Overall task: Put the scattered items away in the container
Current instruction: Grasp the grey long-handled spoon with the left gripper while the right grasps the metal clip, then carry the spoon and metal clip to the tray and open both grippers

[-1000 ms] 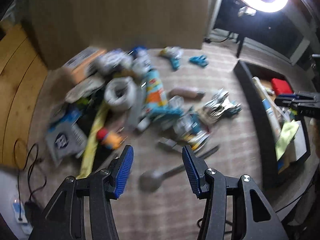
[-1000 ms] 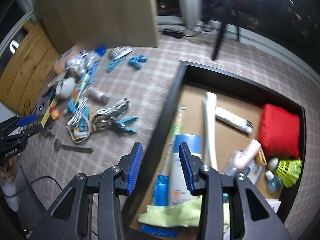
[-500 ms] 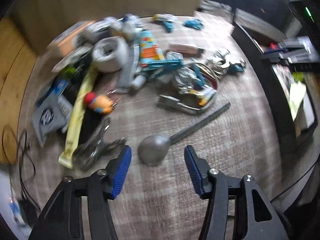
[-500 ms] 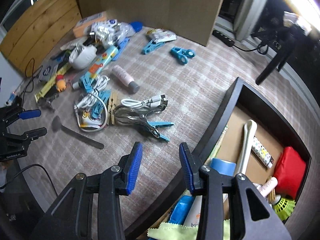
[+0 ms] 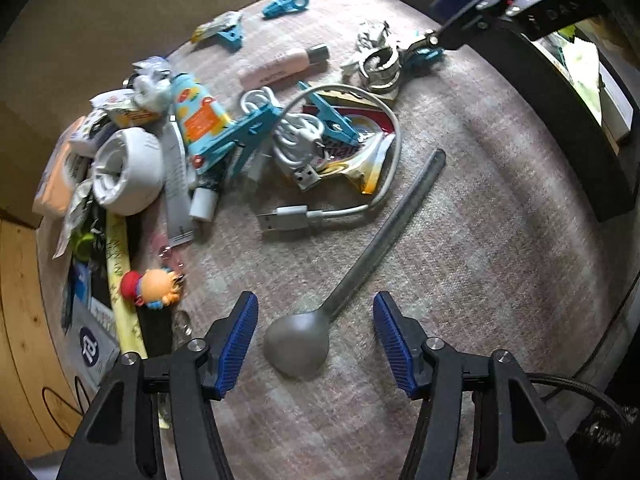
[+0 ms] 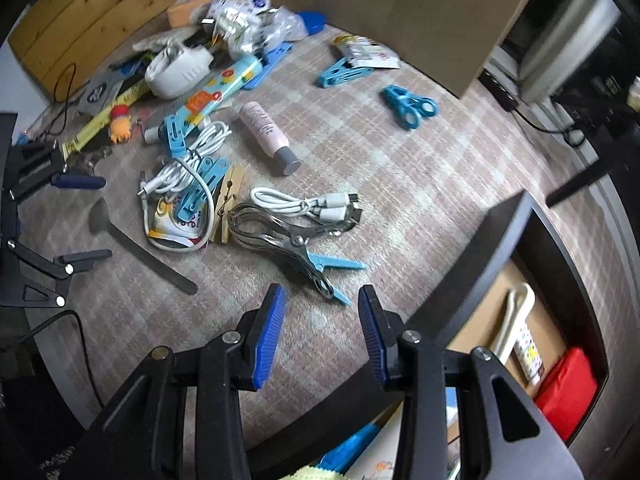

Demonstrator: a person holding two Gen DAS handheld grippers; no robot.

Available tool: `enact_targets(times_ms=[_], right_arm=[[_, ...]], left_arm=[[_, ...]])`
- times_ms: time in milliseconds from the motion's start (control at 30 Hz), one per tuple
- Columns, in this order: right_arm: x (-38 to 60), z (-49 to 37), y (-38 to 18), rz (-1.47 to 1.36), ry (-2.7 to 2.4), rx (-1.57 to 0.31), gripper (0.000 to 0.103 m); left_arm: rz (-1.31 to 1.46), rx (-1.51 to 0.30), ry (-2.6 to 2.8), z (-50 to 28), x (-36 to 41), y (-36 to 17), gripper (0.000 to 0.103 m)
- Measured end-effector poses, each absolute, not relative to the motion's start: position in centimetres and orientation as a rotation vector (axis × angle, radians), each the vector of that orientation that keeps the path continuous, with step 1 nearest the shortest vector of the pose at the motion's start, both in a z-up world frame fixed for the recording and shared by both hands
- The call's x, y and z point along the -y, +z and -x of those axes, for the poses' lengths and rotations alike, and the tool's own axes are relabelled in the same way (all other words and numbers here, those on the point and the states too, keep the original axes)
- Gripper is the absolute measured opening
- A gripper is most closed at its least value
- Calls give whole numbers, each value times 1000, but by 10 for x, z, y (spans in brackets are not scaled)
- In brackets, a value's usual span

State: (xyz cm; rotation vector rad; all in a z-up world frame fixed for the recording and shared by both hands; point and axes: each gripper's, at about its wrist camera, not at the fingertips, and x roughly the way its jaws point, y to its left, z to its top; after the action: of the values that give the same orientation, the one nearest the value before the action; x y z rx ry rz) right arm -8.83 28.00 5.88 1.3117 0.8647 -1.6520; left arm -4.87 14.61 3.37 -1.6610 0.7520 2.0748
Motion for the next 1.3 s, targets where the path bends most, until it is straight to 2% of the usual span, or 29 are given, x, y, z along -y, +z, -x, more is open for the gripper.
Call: enact_targets(times_ms=[67, 233, 333, 367, 433, 467, 567, 700, 1000, 1300], right_arm=[[-274, 88, 54, -1310, -1638, -883, 38], [-263, 92, 41, -1343, -1599, -879, 36], [-261, 93, 35, -1372, -1590, -862, 24], [-261, 93, 35, -1365, -1599, -861, 23], [-262, 93, 36, -1383, -1593, -830, 14], [-262, 94, 37, -1394, -1589, -812, 13], [-265, 90, 38, -1402, -1602, -800, 9], [-275, 89, 43, -1436, -1625, -697, 3], [-308, 91, 67, -1461, -1722, -541, 3], [-353, 85, 89, -1433, -1802, -471, 3]], left_arm=[[1658, -735, 2066, 49, -147, 33, 54], [1657, -654, 2045, 50, -147, 34, 38], [1658, -622, 2027, 46, -148, 35, 23], [1662, -609, 2024, 45, -149, 35, 18], [1660, -606, 2029, 42, -151, 35, 13], [1657, -606, 2030, 40, -152, 35, 9], [1670, -561, 2043, 35, -151, 36, 8], [1697, -452, 2047, 28, -147, 38, 7], [1723, -270, 2125, 5, -137, 47, 7], [1698, -219, 2192, -20, -137, 73, 7]])
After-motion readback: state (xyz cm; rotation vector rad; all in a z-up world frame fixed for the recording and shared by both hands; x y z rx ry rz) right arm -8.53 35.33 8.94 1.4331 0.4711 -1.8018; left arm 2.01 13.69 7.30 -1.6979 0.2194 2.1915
